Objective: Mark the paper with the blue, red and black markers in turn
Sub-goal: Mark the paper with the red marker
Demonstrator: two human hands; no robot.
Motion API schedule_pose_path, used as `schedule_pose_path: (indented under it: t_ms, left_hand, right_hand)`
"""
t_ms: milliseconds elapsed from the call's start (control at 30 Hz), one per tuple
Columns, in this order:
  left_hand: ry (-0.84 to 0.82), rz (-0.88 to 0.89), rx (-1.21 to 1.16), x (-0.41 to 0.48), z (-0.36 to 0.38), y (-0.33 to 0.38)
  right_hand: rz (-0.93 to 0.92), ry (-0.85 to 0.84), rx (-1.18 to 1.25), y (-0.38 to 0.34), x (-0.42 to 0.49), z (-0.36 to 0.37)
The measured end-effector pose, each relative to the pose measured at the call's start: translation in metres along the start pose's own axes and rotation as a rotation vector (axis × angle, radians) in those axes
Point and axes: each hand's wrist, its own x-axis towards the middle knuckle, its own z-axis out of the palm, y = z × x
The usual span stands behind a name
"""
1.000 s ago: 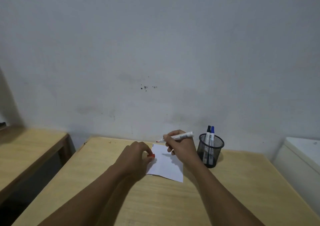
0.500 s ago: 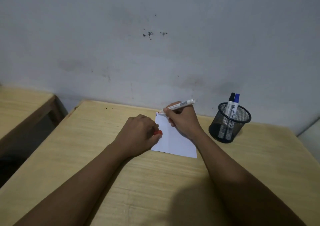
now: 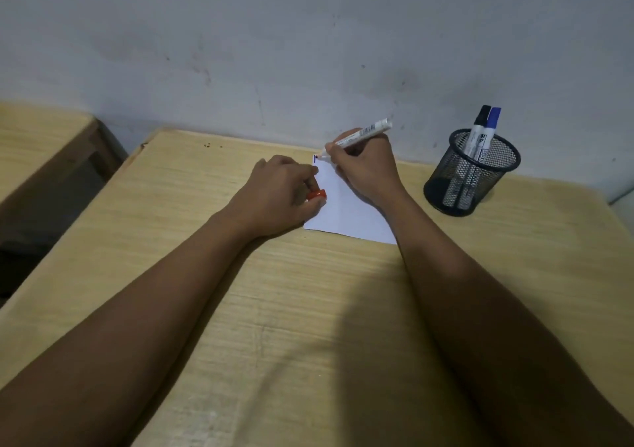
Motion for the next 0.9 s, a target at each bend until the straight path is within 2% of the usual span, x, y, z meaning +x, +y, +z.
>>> schedule_pose_path:
  t_ms: [567,900]
  left_hand:
    - [-0.016,-0.001,-0.021,0.0028,0.0066,-0.0081]
    - [-0.008,0.012,-0.016,0.0033,0.007,-0.0092]
  right_hand:
    - [-0.019,0.025,-0.083,0.0026,0.003,0.0041]
    - [-0.014,-0.007,-0.042,0.0031,0.0041,0.0014]
